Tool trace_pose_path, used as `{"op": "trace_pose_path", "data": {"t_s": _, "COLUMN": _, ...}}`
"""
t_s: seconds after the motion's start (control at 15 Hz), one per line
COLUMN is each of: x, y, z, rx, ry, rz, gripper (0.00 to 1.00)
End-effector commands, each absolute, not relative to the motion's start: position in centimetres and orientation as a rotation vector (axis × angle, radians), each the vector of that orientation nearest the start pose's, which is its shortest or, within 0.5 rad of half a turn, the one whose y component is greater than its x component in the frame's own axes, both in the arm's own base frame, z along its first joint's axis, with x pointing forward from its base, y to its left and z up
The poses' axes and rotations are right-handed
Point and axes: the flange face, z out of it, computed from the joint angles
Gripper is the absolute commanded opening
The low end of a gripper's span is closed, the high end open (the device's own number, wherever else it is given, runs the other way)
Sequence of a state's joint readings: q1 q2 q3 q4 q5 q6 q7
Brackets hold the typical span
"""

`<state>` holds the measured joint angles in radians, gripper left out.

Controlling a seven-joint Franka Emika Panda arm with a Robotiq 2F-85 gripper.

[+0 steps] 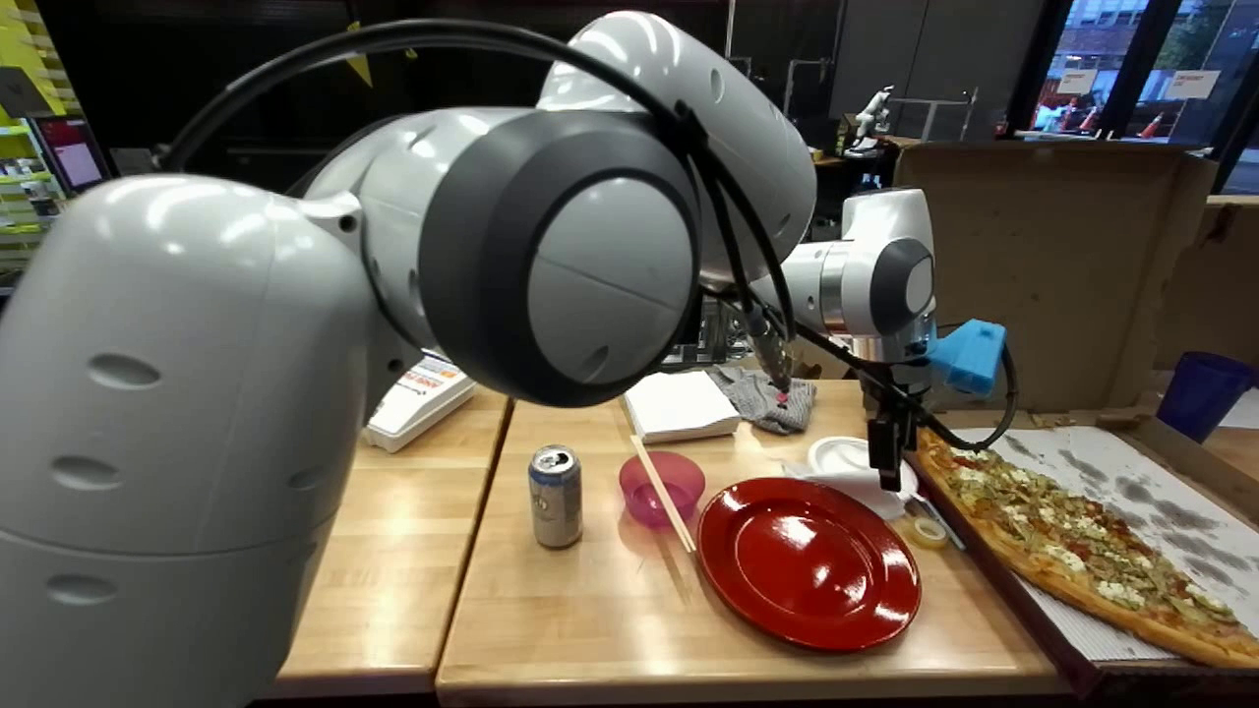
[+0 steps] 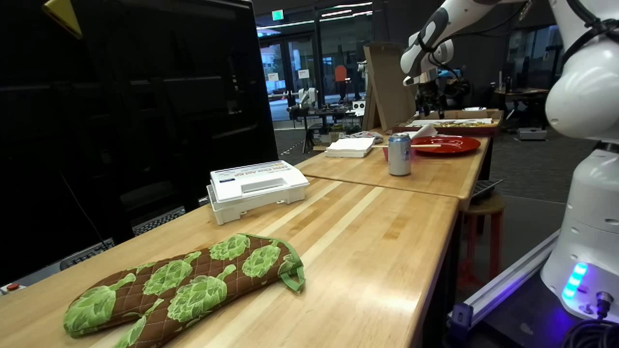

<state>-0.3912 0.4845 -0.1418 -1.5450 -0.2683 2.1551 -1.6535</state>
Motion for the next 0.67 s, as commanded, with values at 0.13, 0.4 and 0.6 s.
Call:
{"op": "trace_pose_path", "data": {"t_s": 0.13, "x": 60.9, "y": -33.5, "z": 37.4, "rx": -2.706, "ry": -2.010, "rz": 0.331, "gripper": 1.00}}
{"op": "trace_pose_path", "data": {"t_s": 0.4, "x": 61.3, "y": -32.8, "z": 35.7, "rx": -2.784, "ry": -1.955, "rz": 0.271, "gripper": 1.00}}
{"op": "trace_pose_path", "data": {"t_s": 0.6, "x": 61.5, "y": -32.5, "z": 34.7, "rx": -2.833, "ry": -1.919, "rz": 0.237, "gripper": 1.00}}
